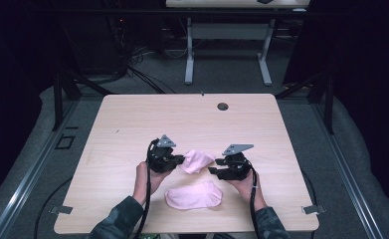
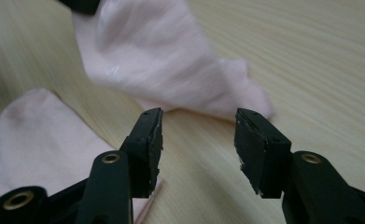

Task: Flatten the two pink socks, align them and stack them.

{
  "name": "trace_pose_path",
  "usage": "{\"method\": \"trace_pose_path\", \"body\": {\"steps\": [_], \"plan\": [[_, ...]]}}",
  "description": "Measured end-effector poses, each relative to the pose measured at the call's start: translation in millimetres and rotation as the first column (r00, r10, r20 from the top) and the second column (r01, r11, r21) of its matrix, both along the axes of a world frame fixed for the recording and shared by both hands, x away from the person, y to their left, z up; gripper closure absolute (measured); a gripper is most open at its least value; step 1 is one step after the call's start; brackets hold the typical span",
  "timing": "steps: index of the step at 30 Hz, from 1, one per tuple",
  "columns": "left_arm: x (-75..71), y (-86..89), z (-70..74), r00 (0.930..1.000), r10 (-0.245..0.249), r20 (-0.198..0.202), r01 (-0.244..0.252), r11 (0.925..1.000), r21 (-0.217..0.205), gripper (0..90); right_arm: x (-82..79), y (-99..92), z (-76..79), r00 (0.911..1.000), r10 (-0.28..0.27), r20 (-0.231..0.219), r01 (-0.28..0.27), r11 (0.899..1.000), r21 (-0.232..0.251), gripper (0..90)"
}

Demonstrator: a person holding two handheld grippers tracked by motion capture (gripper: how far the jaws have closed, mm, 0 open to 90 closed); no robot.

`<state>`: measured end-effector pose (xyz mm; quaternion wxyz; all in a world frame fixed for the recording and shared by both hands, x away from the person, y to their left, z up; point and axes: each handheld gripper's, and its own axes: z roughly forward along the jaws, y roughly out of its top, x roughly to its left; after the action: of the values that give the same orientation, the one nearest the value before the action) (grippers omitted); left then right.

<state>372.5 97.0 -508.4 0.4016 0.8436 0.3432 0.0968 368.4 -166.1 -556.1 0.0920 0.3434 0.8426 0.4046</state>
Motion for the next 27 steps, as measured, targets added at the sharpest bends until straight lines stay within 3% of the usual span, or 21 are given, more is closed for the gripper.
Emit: {"method": "trace_pose_path", "body": {"steps": [2, 5, 11, 16, 18, 20, 23, 24, 27], "plan": [[-1.8, -2.4, 5.1, 0.9999, -0.01, 0.01, 0.01, 0.9999, 0.002, 86.9, 5.3, 1.8, -4.2, 0.9995, -0.028, 0.017, 0.028, 0.999, -0.02, 42.6], [-3.6, -4.3, 11.0, 0.9995, -0.021, 0.023, 0.021, 0.9998, 0.002, 86.9, 14.0, -2.3, -2.7, 0.9972, -0.06, 0.045, 0.059, 0.998, 0.024, 41.4], [-3.3, -7.1, 24.5, 0.9985, -0.039, 0.038, 0.04, 0.9989, -0.025, 86.9, 22.1, 2.4, 4.1, 0.9994, 0.001, 0.034, -0.003, 0.999, 0.045, 34.3], [-0.6, -15.3, 39.3, 0.9973, -0.042, 0.06, 0.045, 0.9974, -0.055, 86.9, 7.2, 12.6, 7.1, 0.9999, -0.005, 0.011, 0.004, 0.997, 0.083, 23.2], [0.7, -19.4, 43.7, 0.9971, -0.042, 0.063, 0.047, 0.9966, -0.067, 86.9, -0.2, 20.1, 7.5, 0.9999, -0.007, 0.008, 0.007, 0.996, 0.094, 23.4], [1.9, -22.9, 46.0, 0.9971, -0.046, 0.062, 0.051, 0.9946, -0.09, 86.9, -3.1, 27.7, 6.7, 0.9987, -0.05, 0.01, 0.049, 0.996, 0.073, 30.6], [0.5, -23.5, 46.4, 0.9975, -0.037, 0.059, 0.044, 0.9921, -0.118, 86.8, 0.6, 33.5, 2.0, 0.9908, -0.13, 0.038, 0.129, 0.991, 0.024, 56.9], [0.0, -21.6, 45.8, 0.9977, -0.032, 0.06, 0.039, 0.9925, -0.116, 86.8, 2.2, 31.2, 1.1, 0.9881, -0.148, 0.041, 0.147, 0.989, 0.028, 67.1], [3.2, -10.3, 38.1, 0.9995, 0.004, 0.032, 0.001, 0.9892, -0.147, 86.8, 3.7, 19.7, 5.3, 0.9744, -0.212, 0.074, 0.21, 0.977, 0.028, 83.2]]}}
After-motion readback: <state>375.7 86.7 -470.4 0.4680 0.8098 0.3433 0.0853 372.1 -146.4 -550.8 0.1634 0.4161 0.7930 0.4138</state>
